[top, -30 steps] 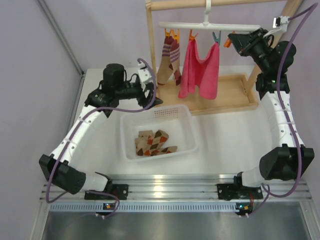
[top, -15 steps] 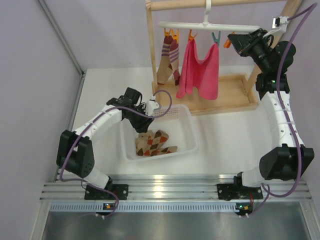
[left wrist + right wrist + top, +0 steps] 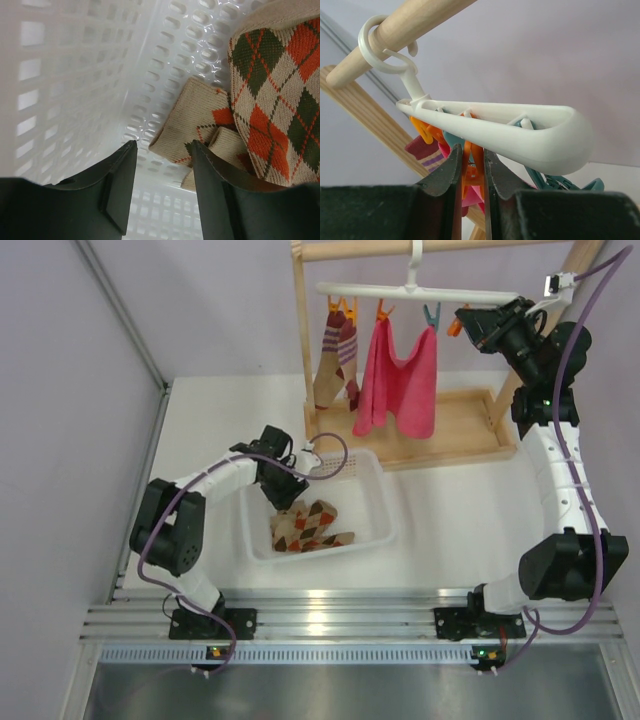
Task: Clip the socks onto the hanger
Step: Pick up the sock from the bin.
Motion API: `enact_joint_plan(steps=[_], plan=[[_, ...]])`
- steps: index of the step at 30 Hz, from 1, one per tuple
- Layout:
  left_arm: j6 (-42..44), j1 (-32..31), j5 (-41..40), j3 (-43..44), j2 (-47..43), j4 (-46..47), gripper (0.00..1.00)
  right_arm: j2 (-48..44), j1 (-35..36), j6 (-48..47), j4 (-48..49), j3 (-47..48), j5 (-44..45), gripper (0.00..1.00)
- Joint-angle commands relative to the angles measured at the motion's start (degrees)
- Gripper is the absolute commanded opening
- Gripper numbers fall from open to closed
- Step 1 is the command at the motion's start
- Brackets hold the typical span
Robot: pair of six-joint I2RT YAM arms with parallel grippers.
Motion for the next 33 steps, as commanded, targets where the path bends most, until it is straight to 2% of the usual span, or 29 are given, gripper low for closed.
enact_joint_plan(steps=[1, 5, 8, 9, 13, 17, 23, 30, 33], plan=[[0.1, -0.8, -0.6, -2.0, 0.4, 4.0, 0.53, -0.7, 0.2, -0.6, 3.5, 3.6, -2.0, 0.00], [-0.2, -1.1, -0.4, -2.8, 2.0, 4.8, 0.51, -0.7, 0.2, -0.7, 3.5, 3.8, -2.1, 0.00], [-0.4, -1.3, 0.1, -3.1, 2.6, 5.1, 0.44, -0.7, 0.2, -1.1, 3.5, 3.8, -1.9, 0.00], [-0.4, -1.3, 0.3, -2.9, 2.4, 5.1, 0.35, -0.8, 0.2, -1.0, 3.4, 3.9, -1.9, 0.00], [-2.3, -1.4, 3.5, -0.1, 0.2, 4.4, 0.12, -1.0, 0.2, -1.1, 3.4, 3.7, -1.8, 0.00], [-5.3, -3.4, 7.1, 5.0, -6.1, 3.3, 0.00, -1.3, 0.2, -1.2, 3.7, 3.7, -1.7, 0.00], [-8.6, -7.3, 7.3, 8.2, -14.4, 2.8, 0.00, -1.5, 0.2, -1.3, 3.8, 4.1, -1.7, 0.00], [-8.1, -7.8, 3.0, 11.7, -16.8, -1.7, 0.00, -1.8, 0.2, -1.2, 4.1, 4.1, -1.8, 0.00], [-7.5, -7.7, 5.6, 12.9, -18.1, -3.1, 0.00, -1.8, 0.2, -0.9, 4.5, 3.8, -1.7, 0.00]])
